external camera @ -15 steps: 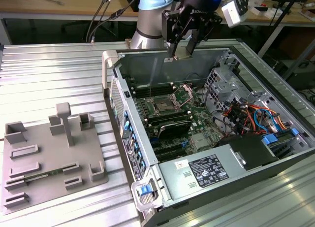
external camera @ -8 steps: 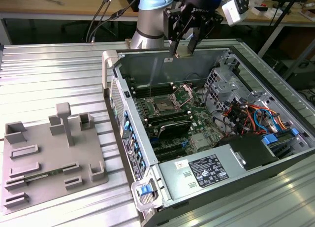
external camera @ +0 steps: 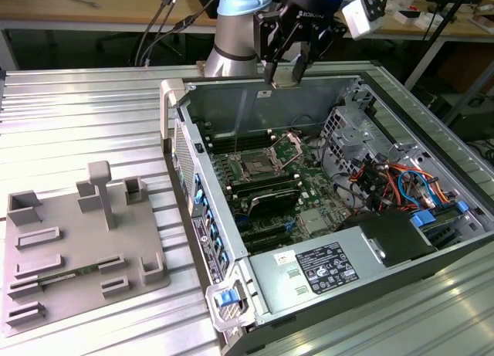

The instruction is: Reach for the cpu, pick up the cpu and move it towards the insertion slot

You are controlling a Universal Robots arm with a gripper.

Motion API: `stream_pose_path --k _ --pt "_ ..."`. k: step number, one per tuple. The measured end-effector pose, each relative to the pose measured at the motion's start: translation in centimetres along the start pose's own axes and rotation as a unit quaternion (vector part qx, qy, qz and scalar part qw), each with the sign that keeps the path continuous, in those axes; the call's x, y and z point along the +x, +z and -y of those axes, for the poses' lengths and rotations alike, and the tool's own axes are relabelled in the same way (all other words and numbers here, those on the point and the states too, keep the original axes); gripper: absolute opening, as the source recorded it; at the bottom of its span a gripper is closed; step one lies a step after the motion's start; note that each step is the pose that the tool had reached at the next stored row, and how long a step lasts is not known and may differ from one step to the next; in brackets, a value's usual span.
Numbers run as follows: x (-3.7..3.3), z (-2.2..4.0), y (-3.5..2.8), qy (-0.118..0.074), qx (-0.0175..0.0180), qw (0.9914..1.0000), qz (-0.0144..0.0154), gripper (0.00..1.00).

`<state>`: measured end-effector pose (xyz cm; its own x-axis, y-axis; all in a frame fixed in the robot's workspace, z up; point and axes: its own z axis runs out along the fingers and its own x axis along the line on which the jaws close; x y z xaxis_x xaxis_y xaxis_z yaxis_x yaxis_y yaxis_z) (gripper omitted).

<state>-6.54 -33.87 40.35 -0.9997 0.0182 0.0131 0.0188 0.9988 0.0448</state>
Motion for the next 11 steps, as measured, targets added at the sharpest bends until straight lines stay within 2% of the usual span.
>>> stream_pose_path --k 5,11 --pt "0.00 -0.68 0.19 0.009 -0.0001 0.99996 0.0003 0.55" --pt "0.00 -0.70 0.20 0.011 -0.0002 0.99994 0.0005 0.55"
